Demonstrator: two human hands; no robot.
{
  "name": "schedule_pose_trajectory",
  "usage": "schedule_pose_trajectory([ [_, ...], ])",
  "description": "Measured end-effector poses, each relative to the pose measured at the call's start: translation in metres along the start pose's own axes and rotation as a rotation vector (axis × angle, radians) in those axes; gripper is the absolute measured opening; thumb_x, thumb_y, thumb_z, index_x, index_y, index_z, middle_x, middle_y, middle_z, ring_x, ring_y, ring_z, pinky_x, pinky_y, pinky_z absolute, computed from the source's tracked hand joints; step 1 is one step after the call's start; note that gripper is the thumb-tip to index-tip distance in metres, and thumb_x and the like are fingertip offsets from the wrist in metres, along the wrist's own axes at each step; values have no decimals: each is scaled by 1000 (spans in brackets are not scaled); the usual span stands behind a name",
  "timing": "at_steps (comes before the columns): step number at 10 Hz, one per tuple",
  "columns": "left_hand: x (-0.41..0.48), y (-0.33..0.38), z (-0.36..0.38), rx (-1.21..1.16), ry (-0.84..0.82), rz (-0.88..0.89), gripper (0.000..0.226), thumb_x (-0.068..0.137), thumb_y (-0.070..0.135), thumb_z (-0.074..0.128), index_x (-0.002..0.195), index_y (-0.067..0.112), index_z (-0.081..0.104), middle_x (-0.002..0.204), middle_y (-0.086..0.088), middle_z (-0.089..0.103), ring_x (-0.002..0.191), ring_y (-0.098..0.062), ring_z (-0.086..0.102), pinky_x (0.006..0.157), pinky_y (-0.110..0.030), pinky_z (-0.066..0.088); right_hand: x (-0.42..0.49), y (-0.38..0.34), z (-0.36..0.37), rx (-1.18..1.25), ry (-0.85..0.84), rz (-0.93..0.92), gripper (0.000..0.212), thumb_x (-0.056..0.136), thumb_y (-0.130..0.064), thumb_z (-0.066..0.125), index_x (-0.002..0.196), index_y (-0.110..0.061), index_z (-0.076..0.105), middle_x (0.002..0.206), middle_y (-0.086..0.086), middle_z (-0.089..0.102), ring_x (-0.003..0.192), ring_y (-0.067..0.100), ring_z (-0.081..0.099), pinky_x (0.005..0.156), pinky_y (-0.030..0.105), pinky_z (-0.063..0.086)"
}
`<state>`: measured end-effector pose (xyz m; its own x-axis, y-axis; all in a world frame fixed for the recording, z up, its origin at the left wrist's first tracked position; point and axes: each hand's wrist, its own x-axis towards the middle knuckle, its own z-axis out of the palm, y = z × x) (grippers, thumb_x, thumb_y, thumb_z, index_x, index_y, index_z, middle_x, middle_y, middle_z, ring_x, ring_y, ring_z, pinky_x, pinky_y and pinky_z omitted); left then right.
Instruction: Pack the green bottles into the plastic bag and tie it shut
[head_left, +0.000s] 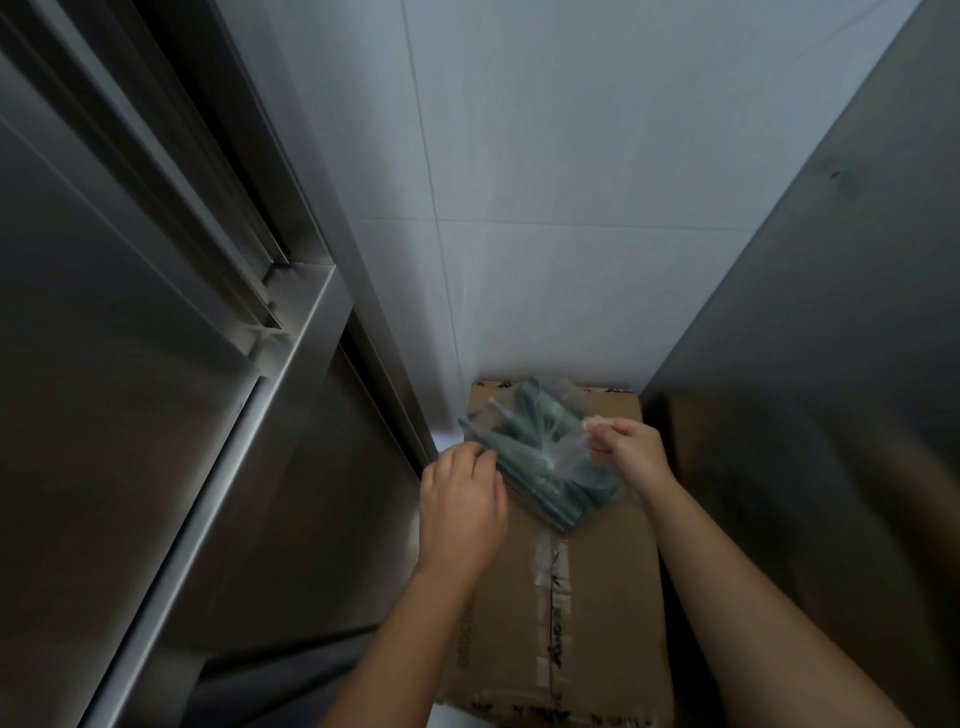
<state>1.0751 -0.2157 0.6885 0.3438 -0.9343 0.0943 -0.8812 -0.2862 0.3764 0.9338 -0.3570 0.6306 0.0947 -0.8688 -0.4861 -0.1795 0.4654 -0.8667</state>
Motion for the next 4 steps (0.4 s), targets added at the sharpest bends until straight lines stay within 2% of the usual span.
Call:
schedule_pose_trajectory([
  [1, -7, -1, 1, -18, -20, -6, 23, 83, 9, 58, 104, 3, 64, 104, -13, 64, 101, -29, 57, 87, -43, 44, -7, 10, -1, 12, 49, -15, 17, 84, -7, 61, 95, 6, 65, 88, 19, 64, 80, 25, 60, 71, 29, 50],
  [2, -14, -1, 2, -23, -23, -7, 22, 81, 7, 60, 102, 4, 66, 102, -12, 65, 99, -29, 58, 86, -43, 45, -14, 16, -4, -26, 66, -44, 18, 84, -7, 61, 93, 9, 65, 85, 16, 64, 74, 21, 58, 70, 30, 49],
  [3, -23, -2, 1, -27, 6, 11, 21, 78, 5, 63, 98, 3, 67, 99, -13, 66, 96, -29, 60, 83, -43, 47, -25, 21, -6, -62, 105, -110, 12, 83, -4, 62, 92, 3, 65, 88, 13, 65, 83, 23, 59, 80, 37, 48],
  [4, -33, -3, 0, -23, 38, 12, 20, 77, 5, 64, 96, 3, 66, 98, -13, 66, 94, -30, 60, 82, -43, 47, -42, 22, -9, -156, 174, -187, 14, 83, -5, 62, 97, -2, 64, 95, 13, 65, 91, 24, 59, 82, 34, 47],
])
